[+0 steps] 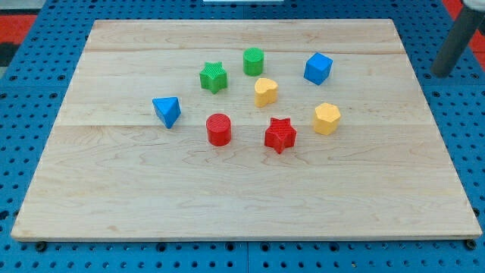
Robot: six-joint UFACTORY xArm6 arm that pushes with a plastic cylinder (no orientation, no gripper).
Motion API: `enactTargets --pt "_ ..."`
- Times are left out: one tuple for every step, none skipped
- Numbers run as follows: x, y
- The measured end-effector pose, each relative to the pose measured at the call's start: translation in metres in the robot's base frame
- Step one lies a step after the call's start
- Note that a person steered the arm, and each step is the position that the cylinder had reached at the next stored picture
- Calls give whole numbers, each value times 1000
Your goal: Slide hexagon into the red star
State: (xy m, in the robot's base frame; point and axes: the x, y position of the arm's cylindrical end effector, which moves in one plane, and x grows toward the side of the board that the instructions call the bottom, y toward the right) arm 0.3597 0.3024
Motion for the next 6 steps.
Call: enactTargets --pt "-17 -114" --pt "29 -99" --pt "73 -120" --pt "69 -183" --pt "29 -201" --pt "2 -245"
